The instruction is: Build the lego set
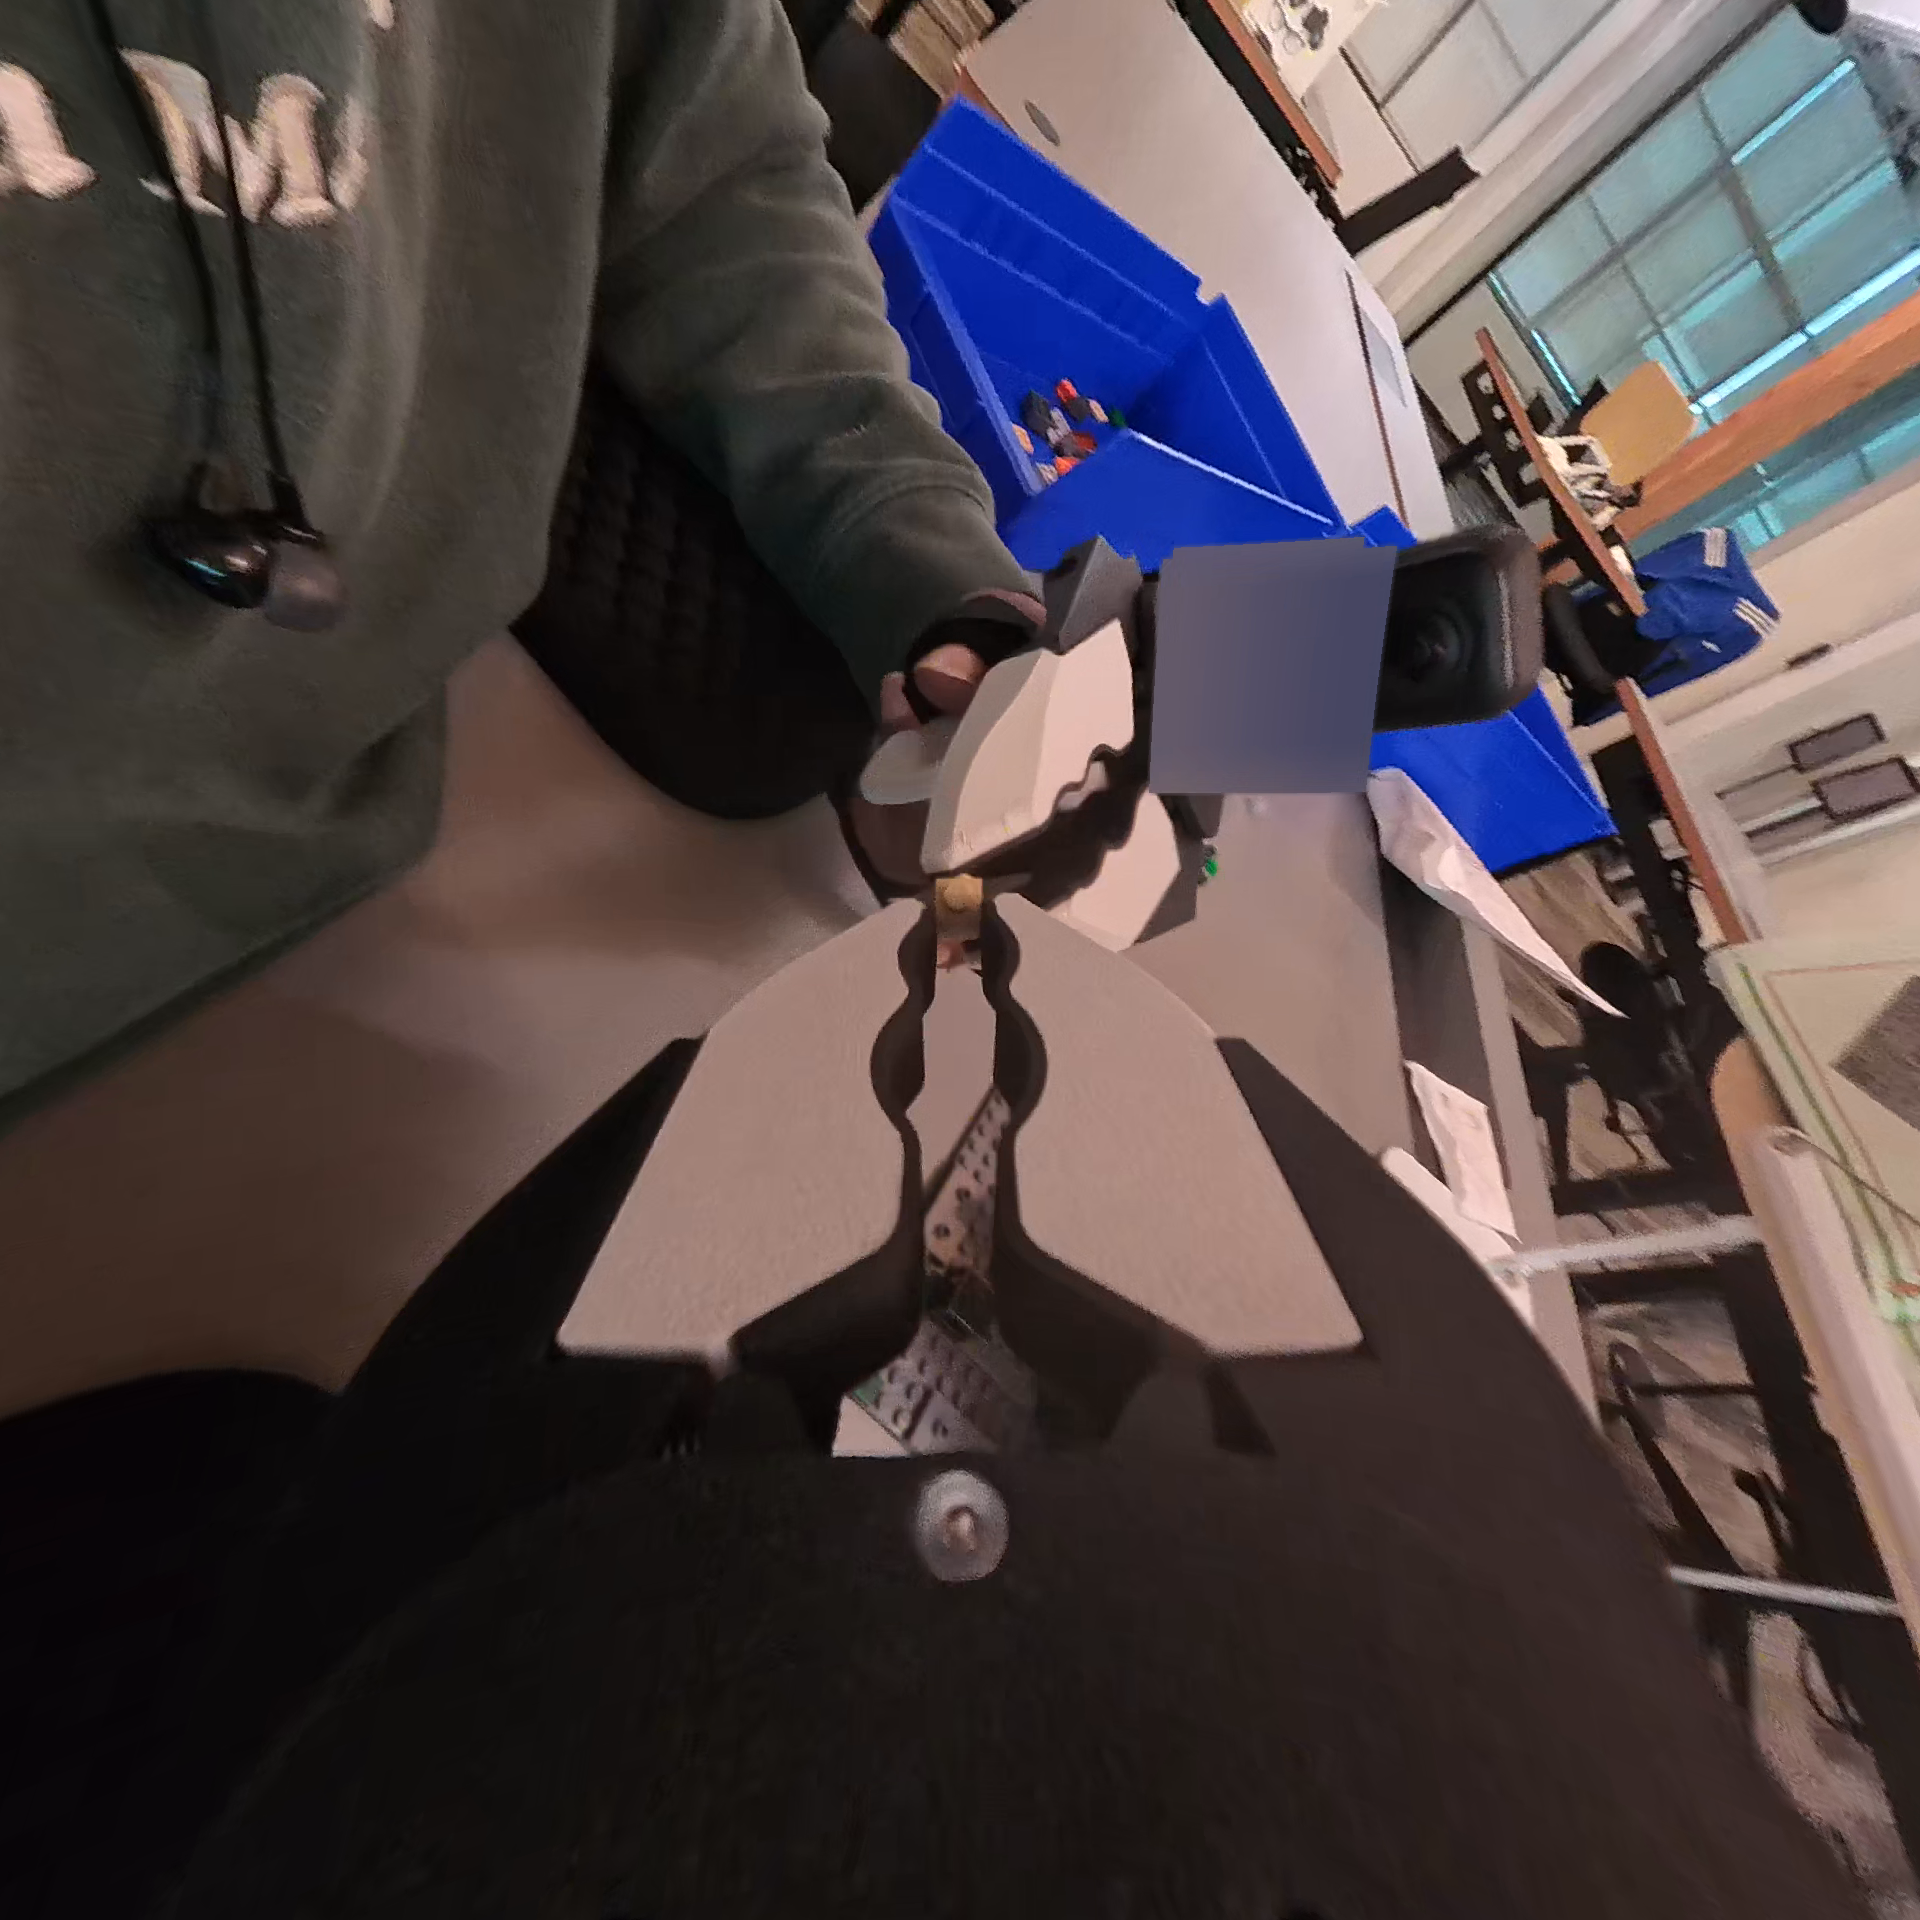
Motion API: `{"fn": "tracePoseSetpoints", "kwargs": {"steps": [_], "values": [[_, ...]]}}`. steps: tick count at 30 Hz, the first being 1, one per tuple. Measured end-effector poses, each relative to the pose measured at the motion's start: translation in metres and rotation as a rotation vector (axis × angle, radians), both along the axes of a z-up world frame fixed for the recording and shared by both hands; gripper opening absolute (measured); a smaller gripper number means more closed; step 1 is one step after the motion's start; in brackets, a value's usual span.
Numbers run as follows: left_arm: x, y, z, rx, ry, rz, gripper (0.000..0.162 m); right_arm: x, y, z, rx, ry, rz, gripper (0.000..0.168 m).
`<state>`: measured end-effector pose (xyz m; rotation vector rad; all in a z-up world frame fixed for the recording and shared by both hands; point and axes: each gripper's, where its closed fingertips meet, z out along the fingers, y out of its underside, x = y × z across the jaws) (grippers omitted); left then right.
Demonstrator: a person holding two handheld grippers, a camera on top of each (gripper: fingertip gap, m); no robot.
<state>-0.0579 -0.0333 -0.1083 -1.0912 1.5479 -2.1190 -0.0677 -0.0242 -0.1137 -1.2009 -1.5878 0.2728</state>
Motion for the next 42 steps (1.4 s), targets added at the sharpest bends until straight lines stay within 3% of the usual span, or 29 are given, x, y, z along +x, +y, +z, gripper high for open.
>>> {"fn": "tracePoseSetpoints", "kwargs": {"steps": [8,17,24,42], "values": [[0.008,0.027,0.001,0.020,-0.015,0.173,0.012,0.013,0.022,-0.001,-0.037,0.039,-0.189,0.017],[0.017,0.039,-0.006,0.344,-0.068,0.416,0.011,0.027,0.036,-0.004,-0.382,0.254,-0.423,0.017],[0.020,0.043,-0.008,0.507,-0.102,0.515,0.012,0.022,0.036,-0.001,-0.542,0.360,-0.459,0.010],[0.019,0.043,0.001,0.714,-0.190,0.640,0.011,0.023,0.037,0.004,-0.522,0.402,-0.468,0.006]]}}
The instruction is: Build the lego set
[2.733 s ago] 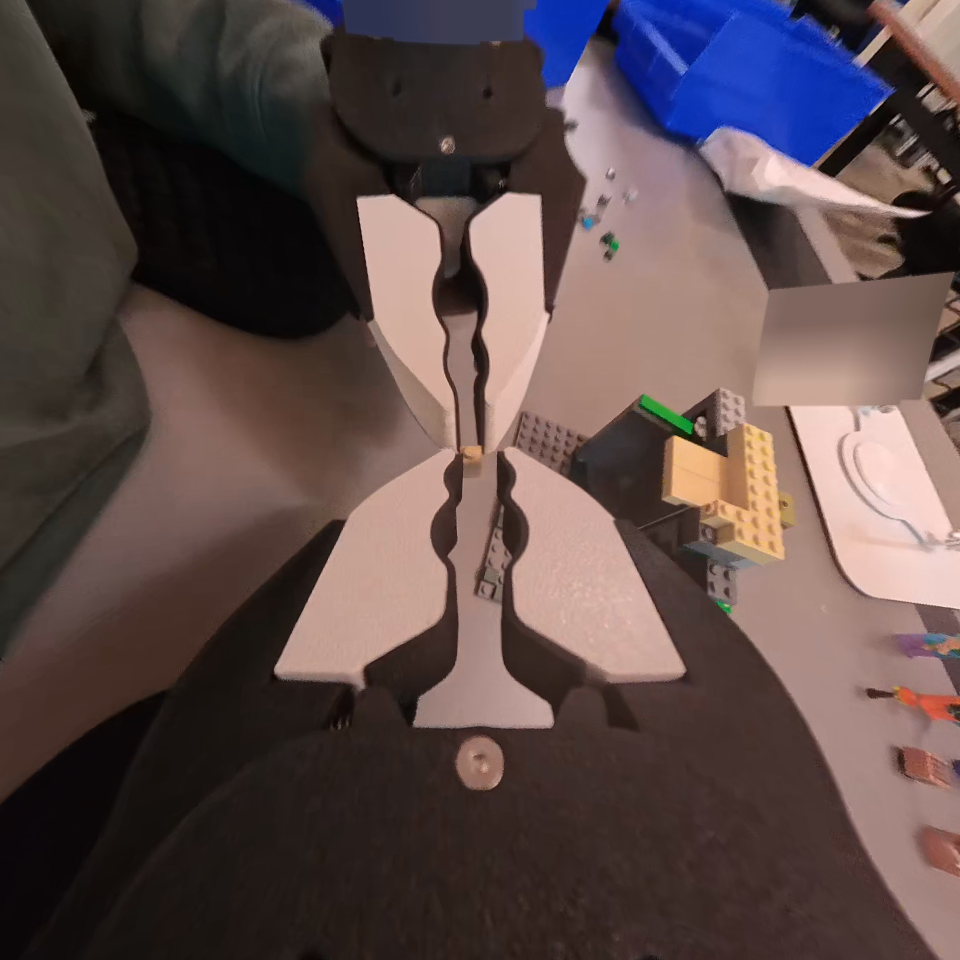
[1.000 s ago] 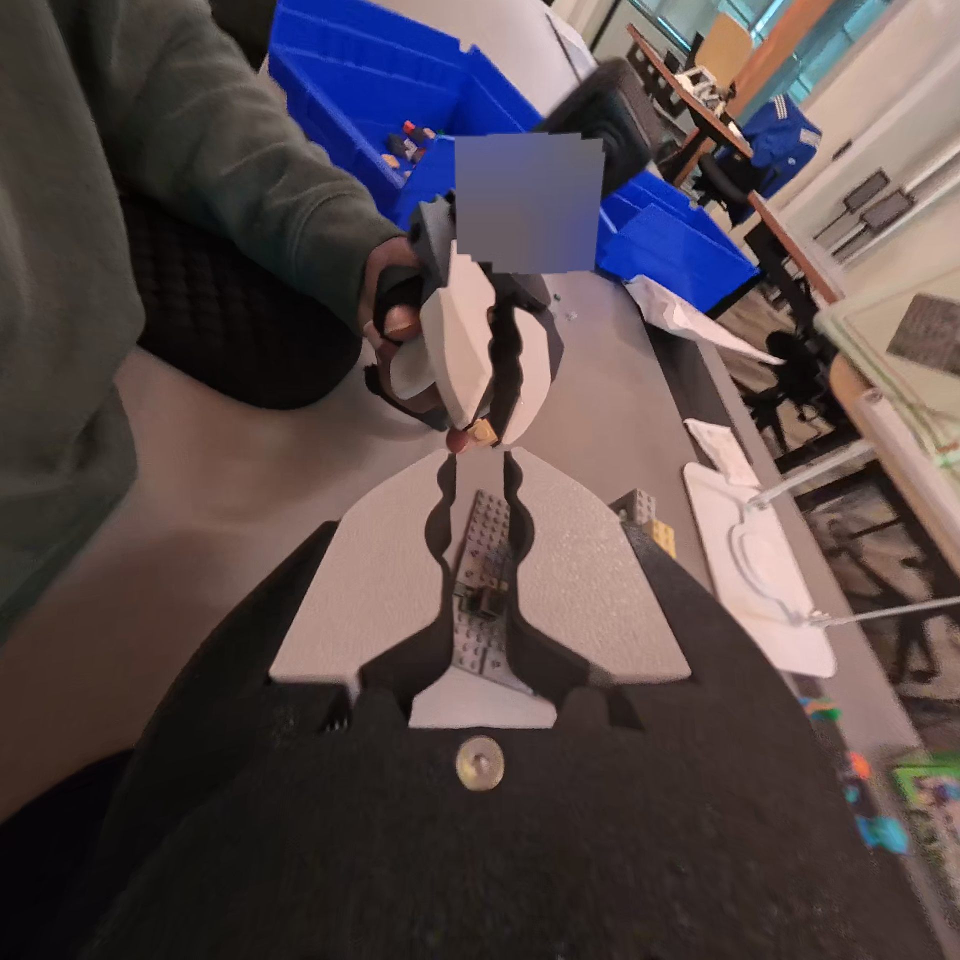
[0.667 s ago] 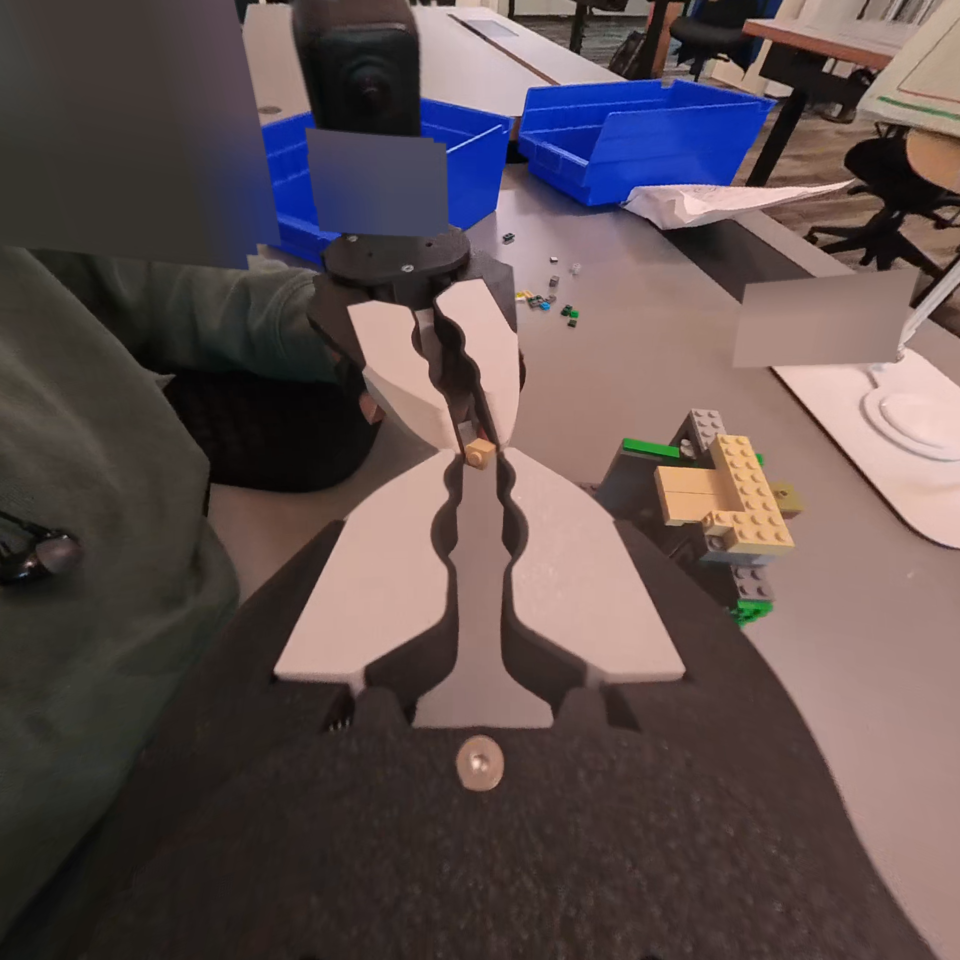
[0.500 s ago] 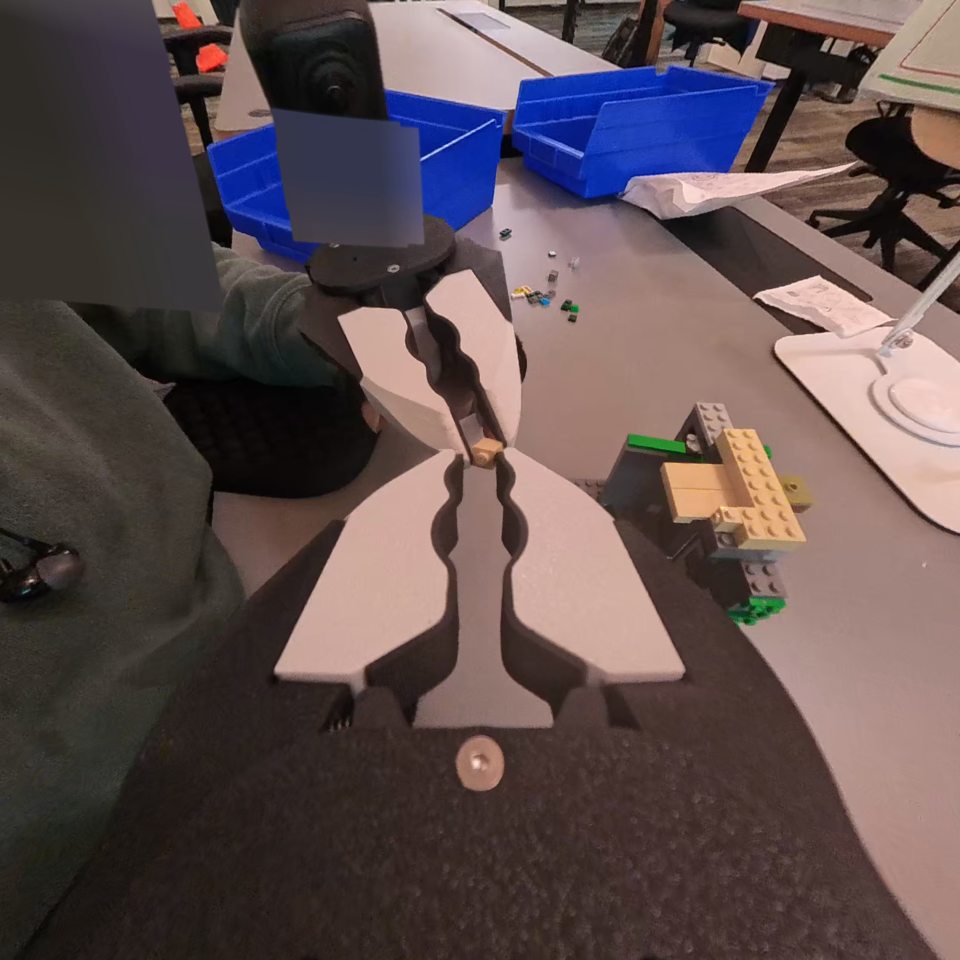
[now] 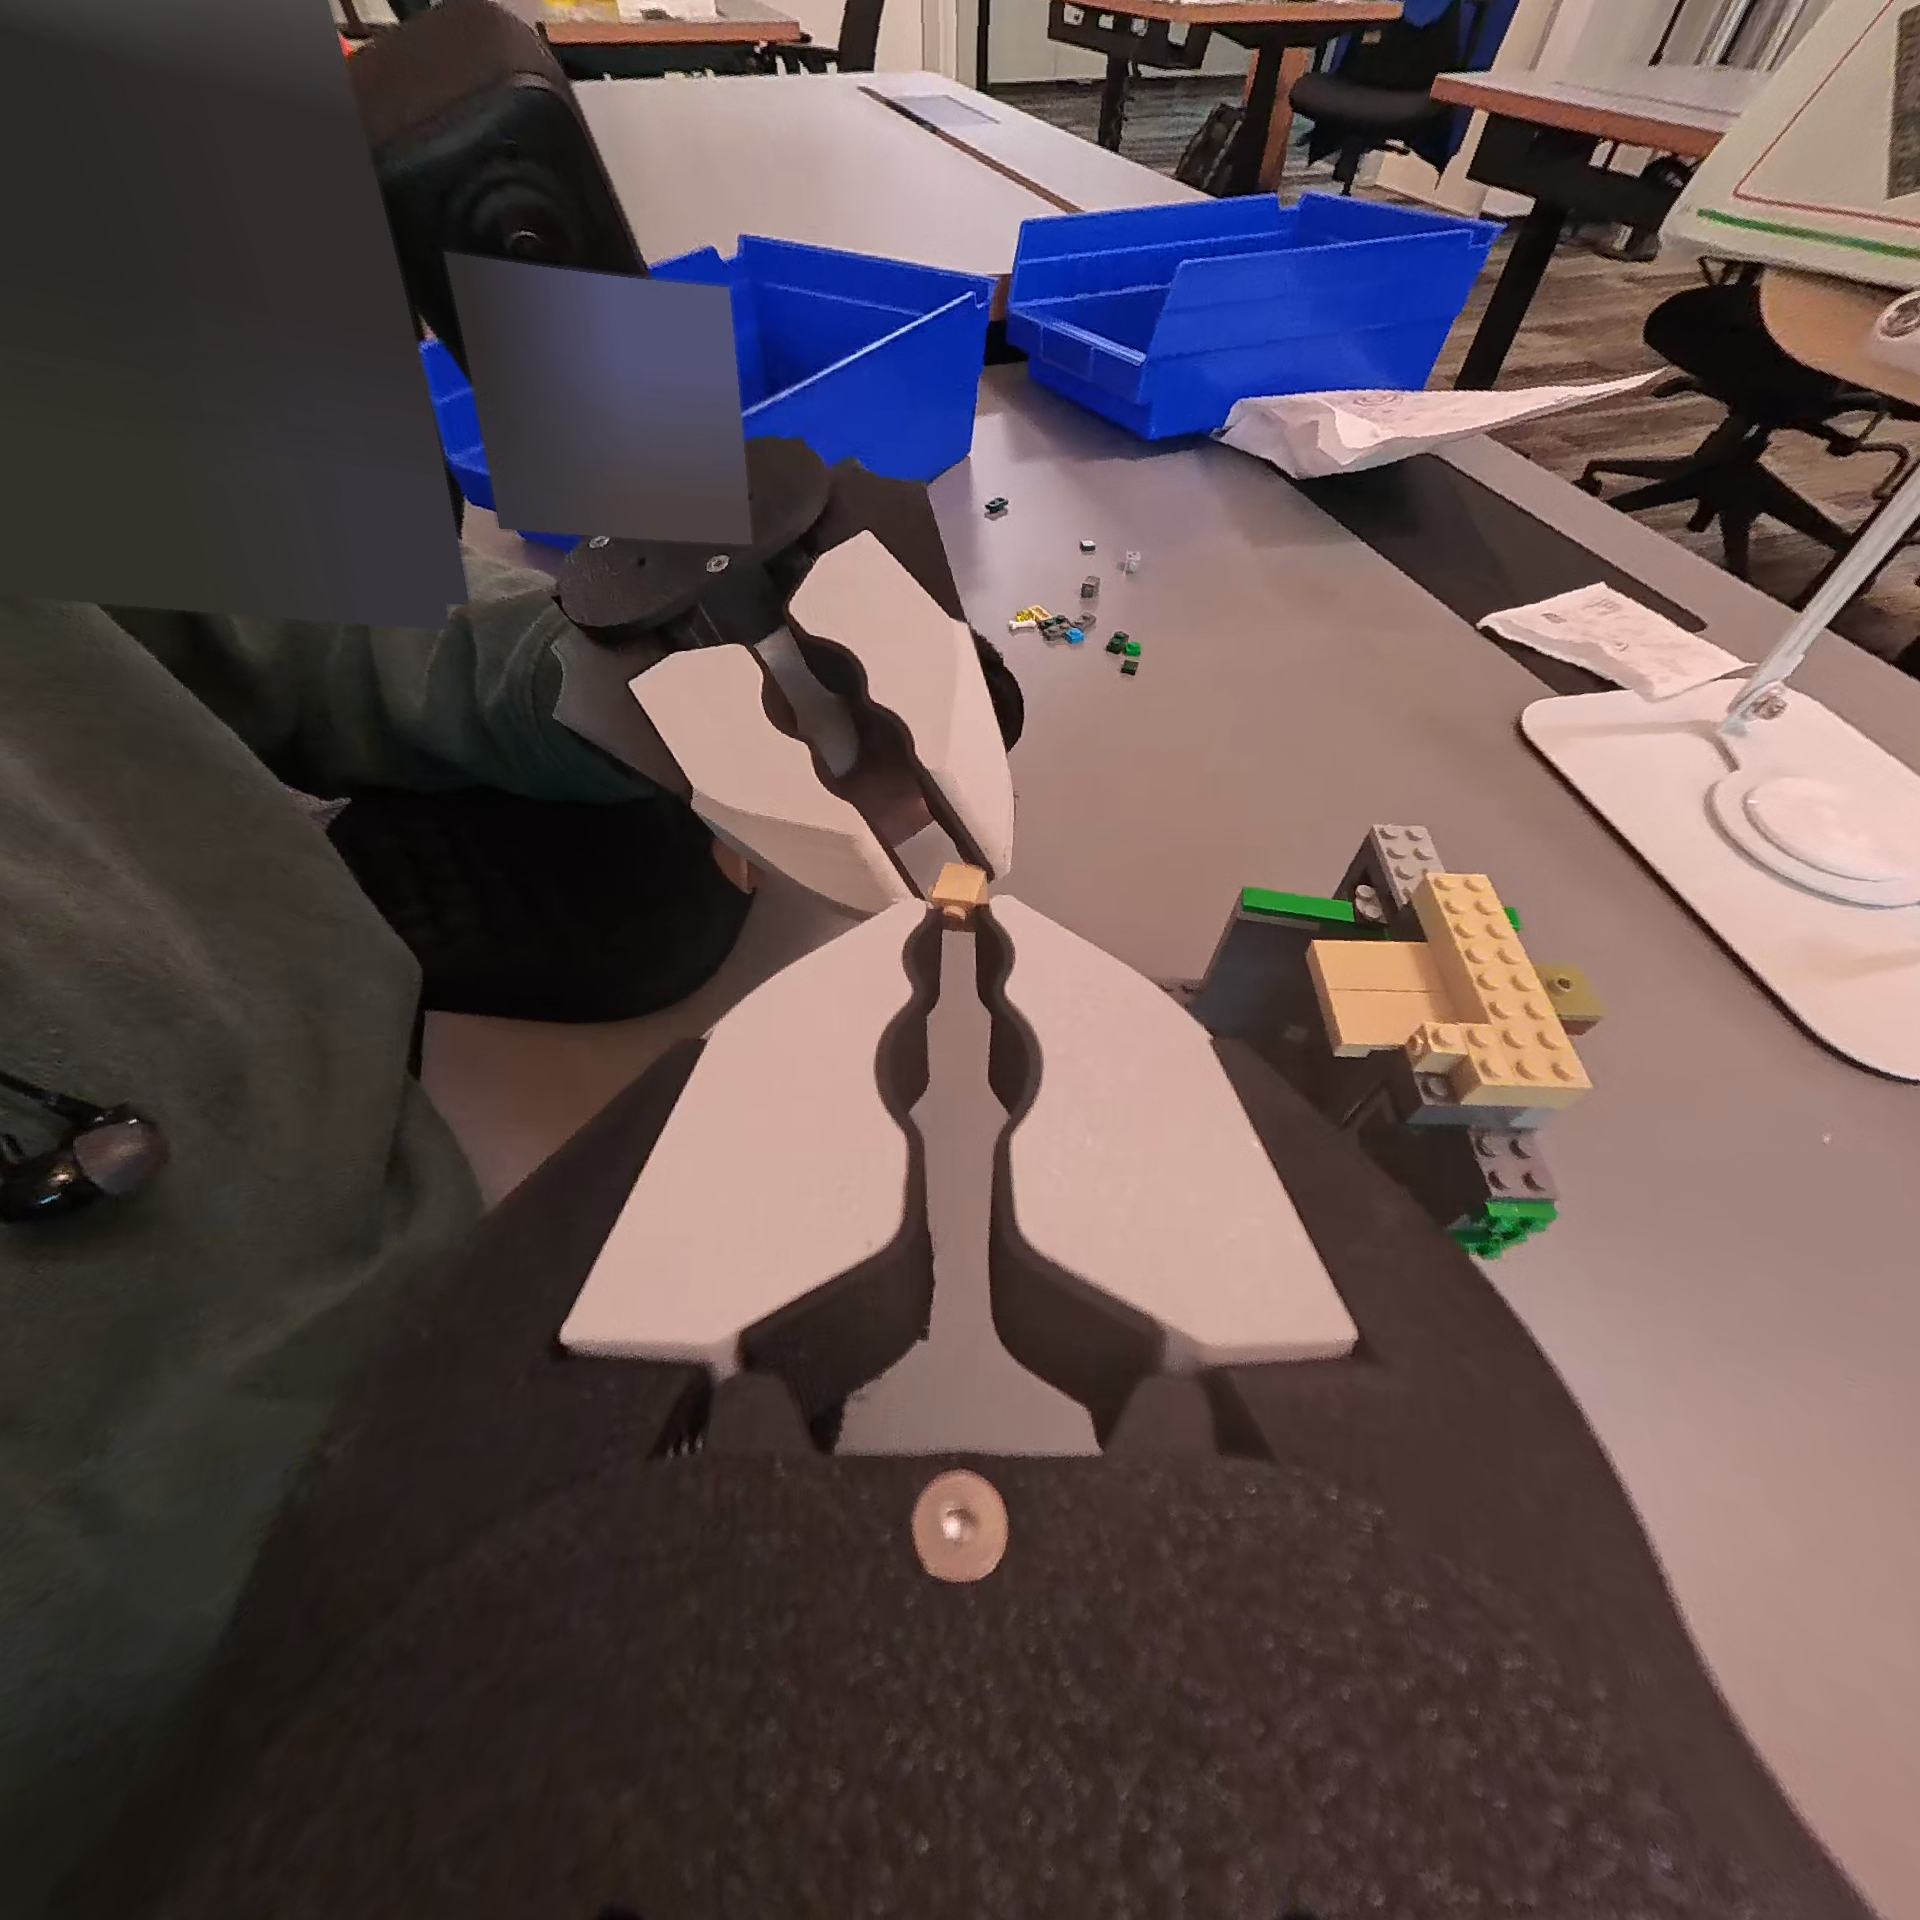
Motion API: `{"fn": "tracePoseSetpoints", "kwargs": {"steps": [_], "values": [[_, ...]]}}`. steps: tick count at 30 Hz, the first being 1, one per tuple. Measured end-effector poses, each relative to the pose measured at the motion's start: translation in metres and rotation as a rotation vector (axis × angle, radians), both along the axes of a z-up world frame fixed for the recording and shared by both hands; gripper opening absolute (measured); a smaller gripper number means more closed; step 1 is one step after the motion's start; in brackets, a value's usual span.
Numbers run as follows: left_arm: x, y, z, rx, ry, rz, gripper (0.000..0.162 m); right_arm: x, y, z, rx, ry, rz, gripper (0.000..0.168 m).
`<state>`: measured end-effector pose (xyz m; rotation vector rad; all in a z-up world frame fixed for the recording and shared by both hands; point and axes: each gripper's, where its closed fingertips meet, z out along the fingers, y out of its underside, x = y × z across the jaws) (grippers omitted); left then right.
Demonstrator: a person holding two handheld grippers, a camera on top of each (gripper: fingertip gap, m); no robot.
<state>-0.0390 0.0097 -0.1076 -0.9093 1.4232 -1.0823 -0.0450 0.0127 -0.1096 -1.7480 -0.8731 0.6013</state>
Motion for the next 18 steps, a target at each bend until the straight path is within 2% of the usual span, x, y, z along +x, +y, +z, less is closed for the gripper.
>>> {"fn": "tracePoseSetpoints", "kwargs": {"steps": [18], "values": [[0.0011,-0.0014,-0.0048,-0.001,0.008,-0.030,0.012,0.0005,-0.0026,-0.0042,-0.031,-0.016,0.085,0.005]]}}
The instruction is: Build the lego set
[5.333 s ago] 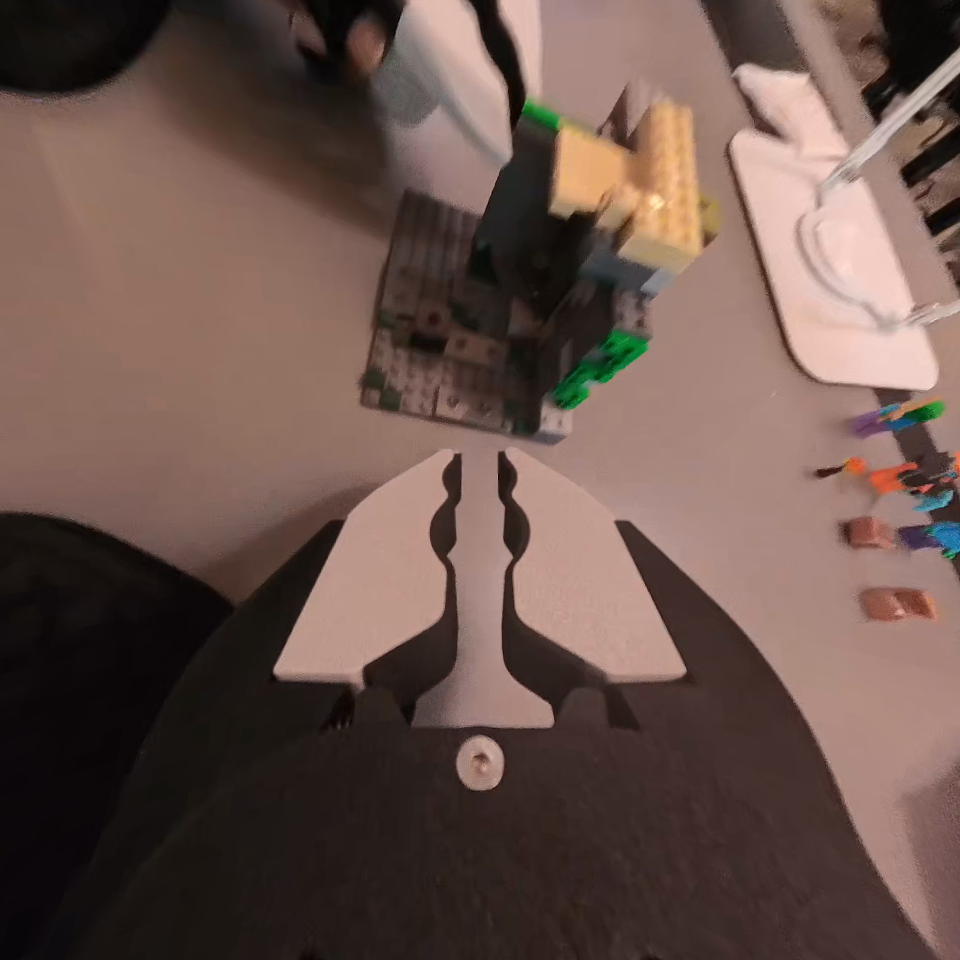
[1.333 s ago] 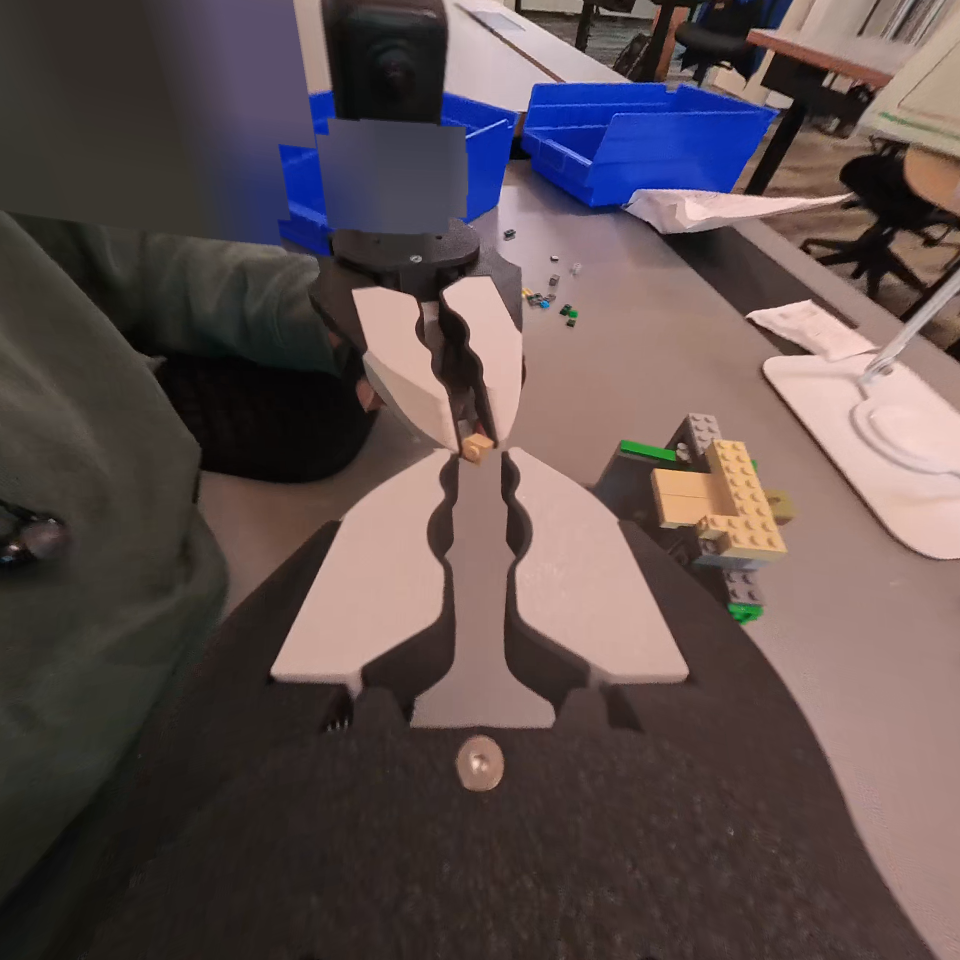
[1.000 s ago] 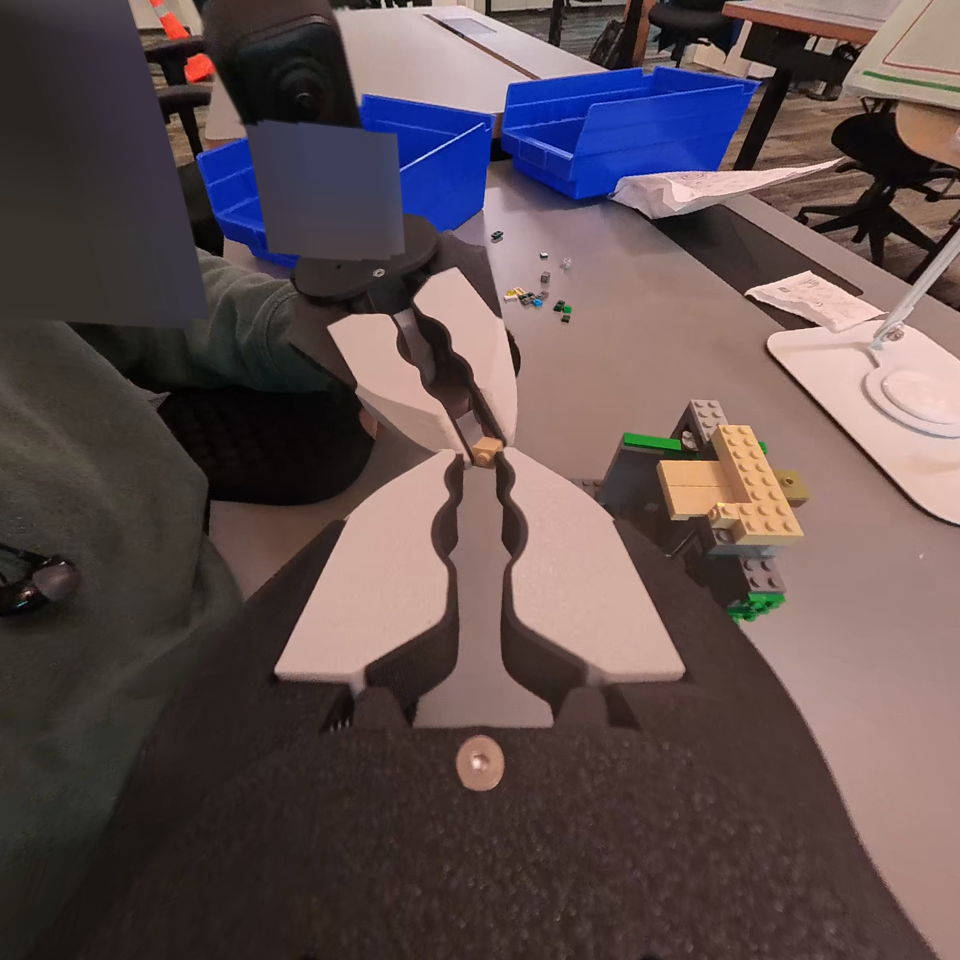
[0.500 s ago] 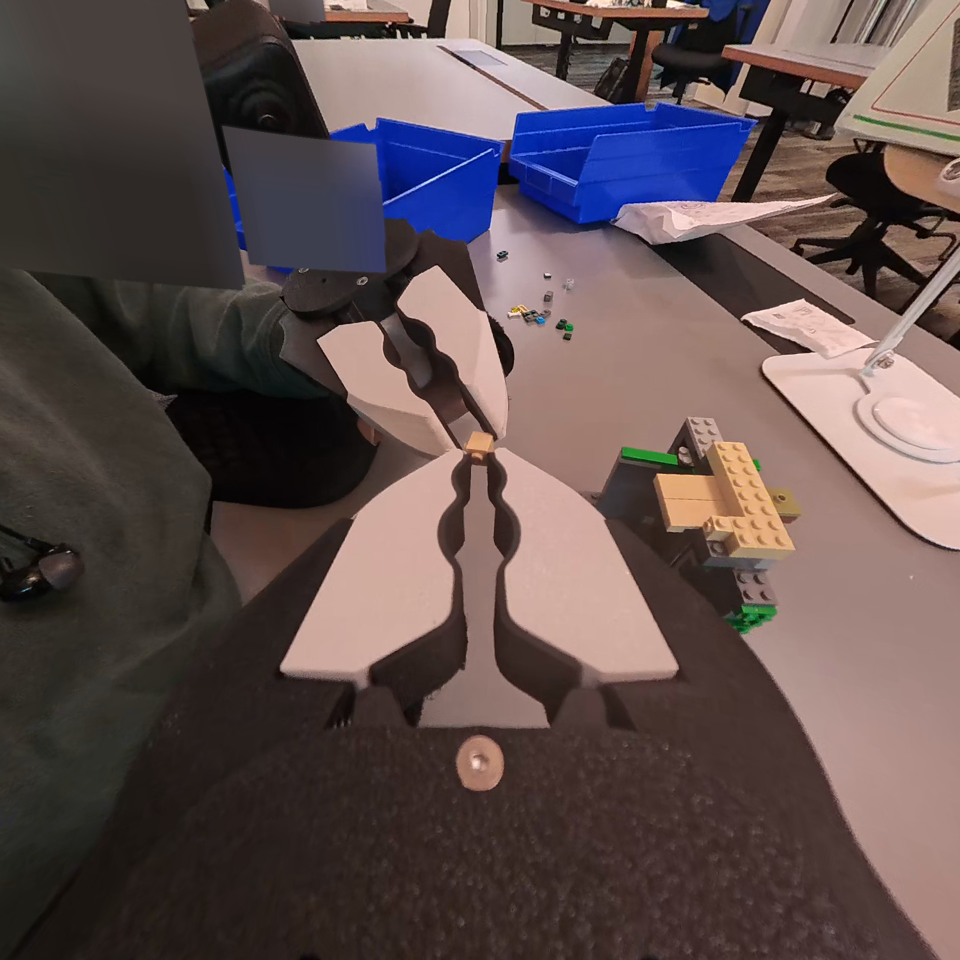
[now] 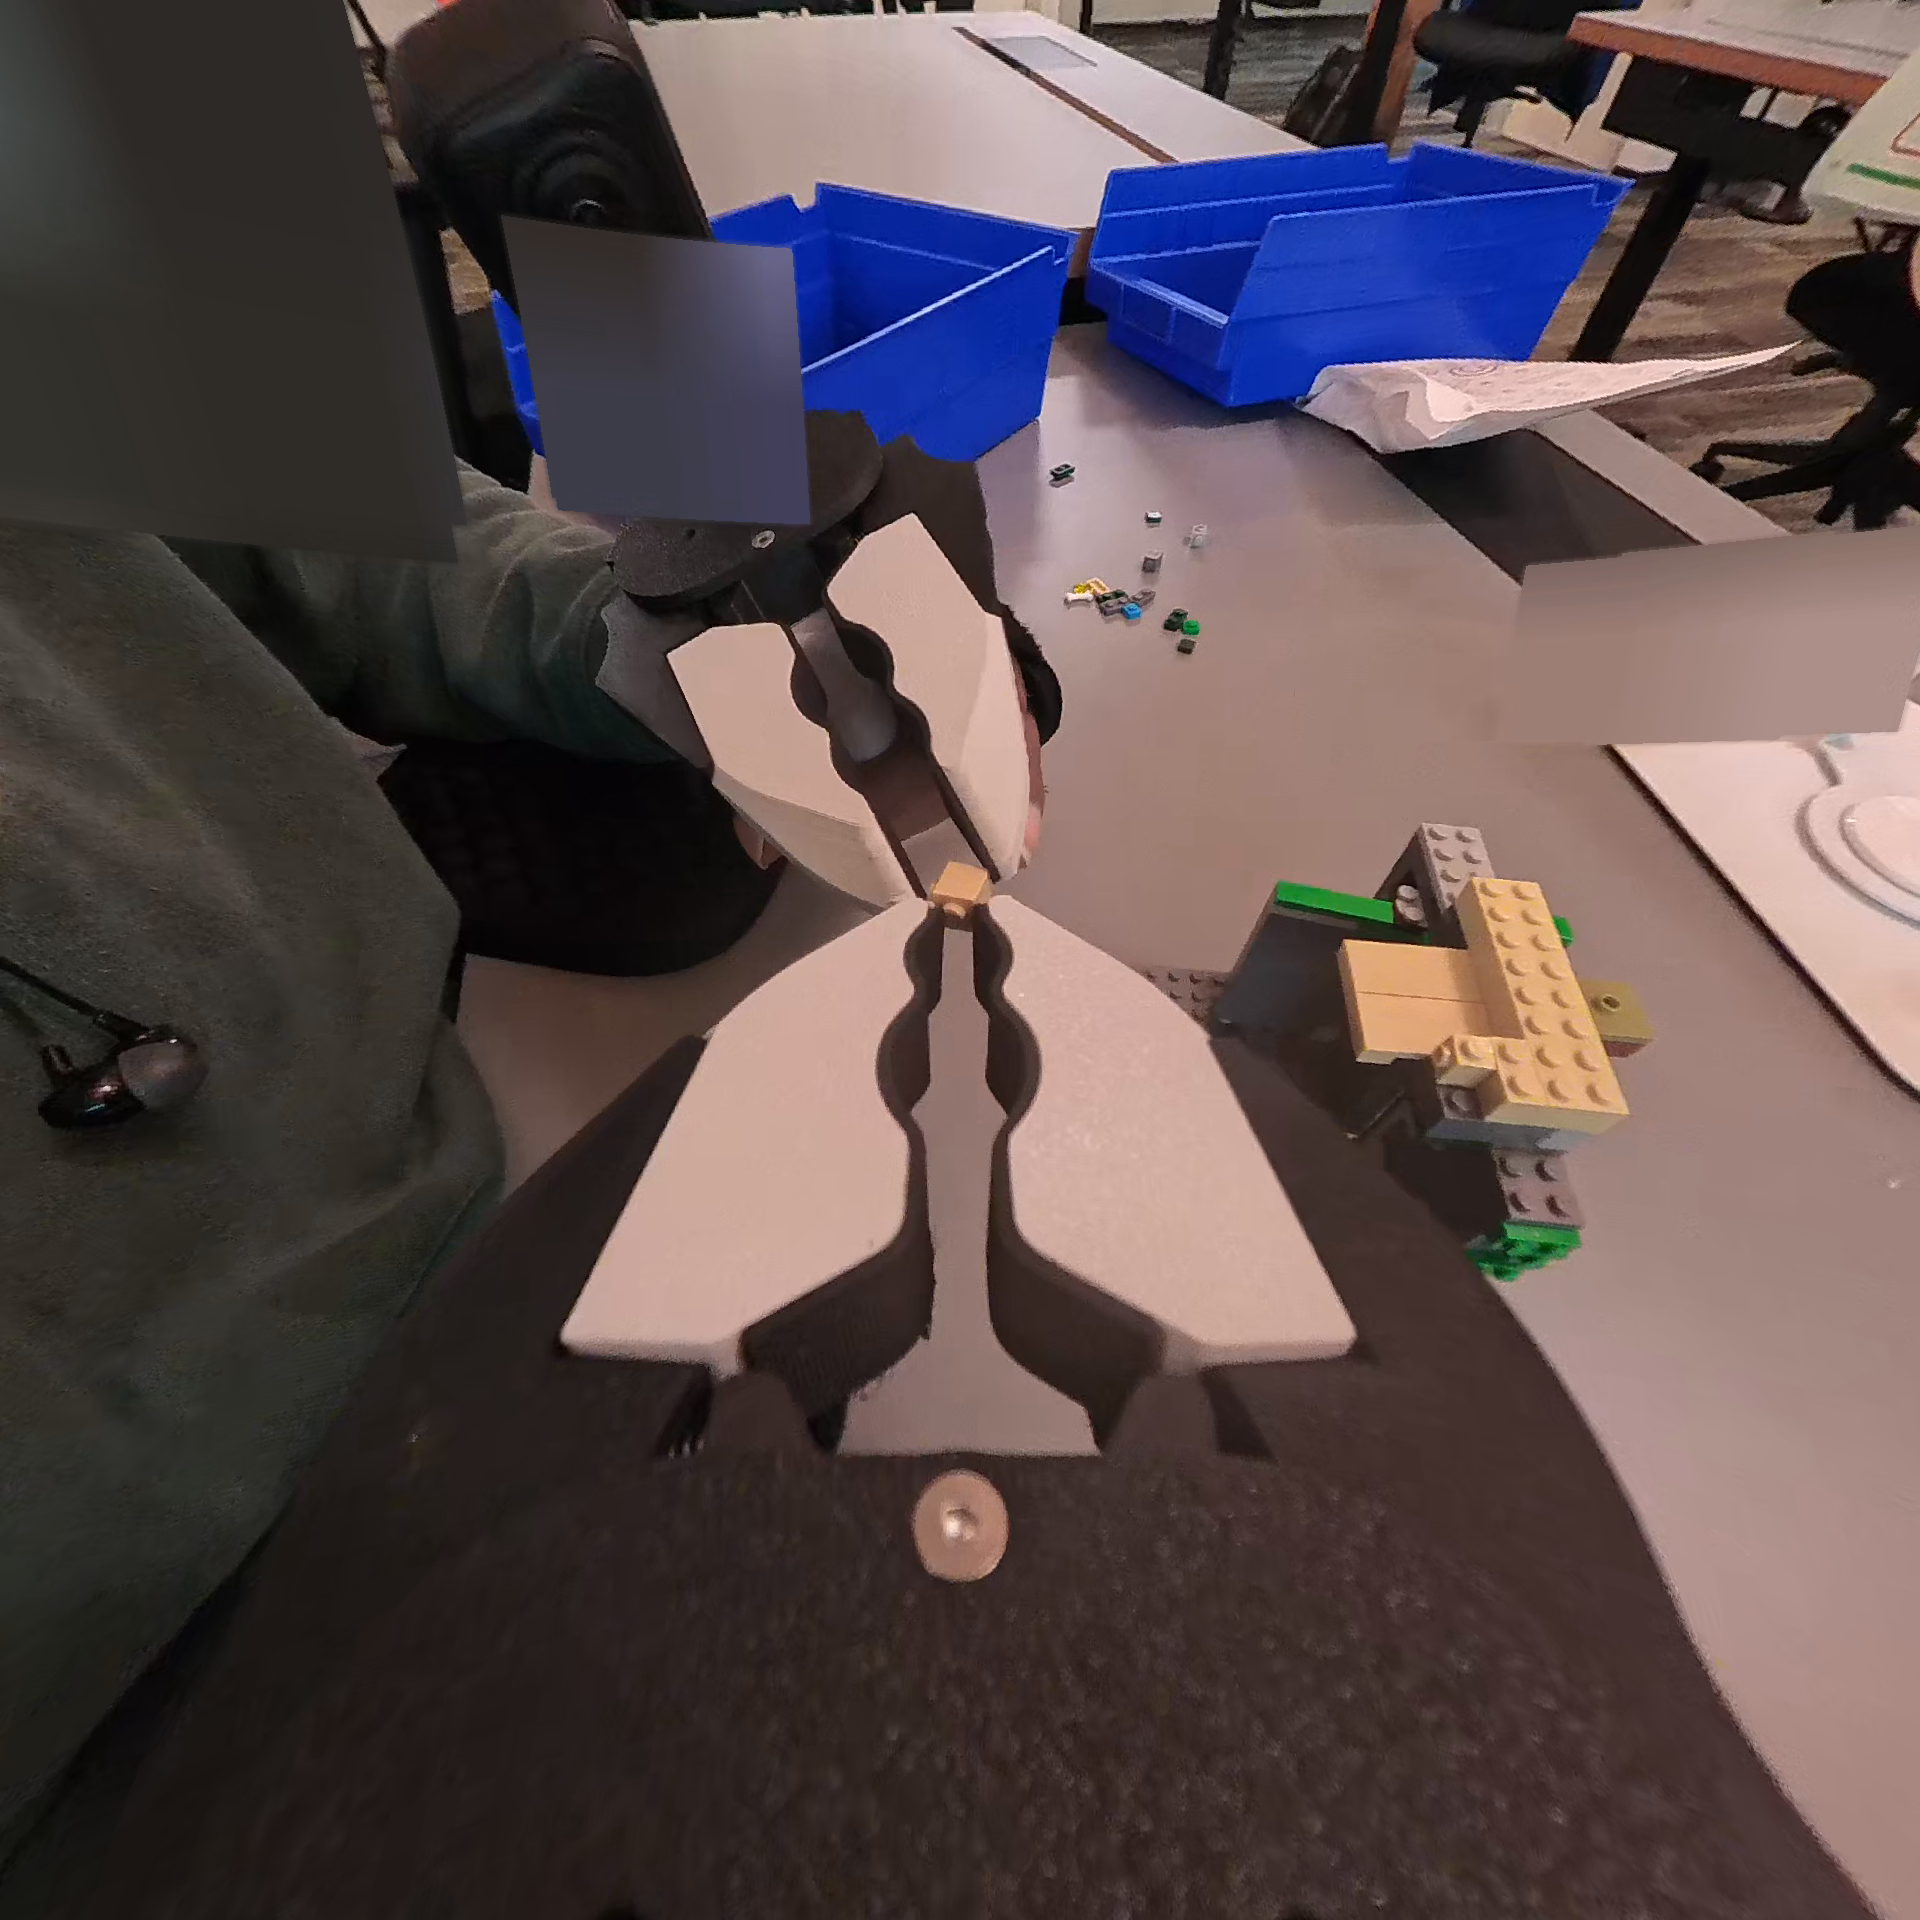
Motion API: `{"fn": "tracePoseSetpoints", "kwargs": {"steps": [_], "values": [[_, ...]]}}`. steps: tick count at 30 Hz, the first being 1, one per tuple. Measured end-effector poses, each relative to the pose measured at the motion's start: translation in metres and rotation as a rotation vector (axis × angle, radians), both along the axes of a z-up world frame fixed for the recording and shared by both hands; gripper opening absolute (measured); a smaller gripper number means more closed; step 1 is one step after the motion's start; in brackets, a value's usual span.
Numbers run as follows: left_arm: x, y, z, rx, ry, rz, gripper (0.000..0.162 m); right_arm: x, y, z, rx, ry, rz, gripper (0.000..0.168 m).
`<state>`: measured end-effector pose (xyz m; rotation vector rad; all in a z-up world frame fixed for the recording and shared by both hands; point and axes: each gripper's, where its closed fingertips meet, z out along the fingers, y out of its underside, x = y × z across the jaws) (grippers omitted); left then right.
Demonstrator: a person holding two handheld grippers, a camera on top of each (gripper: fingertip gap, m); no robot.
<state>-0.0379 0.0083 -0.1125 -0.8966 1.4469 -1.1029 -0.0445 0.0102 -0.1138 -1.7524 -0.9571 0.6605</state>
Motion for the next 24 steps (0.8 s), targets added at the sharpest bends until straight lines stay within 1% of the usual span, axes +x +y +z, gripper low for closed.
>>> {"fn": "tracePoseSetpoints", "kwargs": {"steps": [5,11,14,21,24], "values": [[0.000,0.000,-0.001,-0.012,0.005,-0.005,0.012,0.000,0.000,0.000,-0.014,0.034,0.019,0.005],[0.001,0.002,0.001,-0.019,-0.004,0.015,0.012,0.001,0.002,0.001,0.010,0.043,-0.001,0.005],[0.001,0.005,0.003,-0.010,-0.010,0.043,0.011,0.001,0.004,0.003,0.040,0.036,-0.034,0.005],[-0.001,0.016,0.012,-0.015,-0.047,0.131,0.011,0.000,0.016,0.014,0.185,0.013,-0.179,0.004],[-0.002,0.020,0.015,-0.014,-0.058,0.154,0.011,-0.001,0.019,0.016,0.228,0.001,-0.216,0.003]]}}
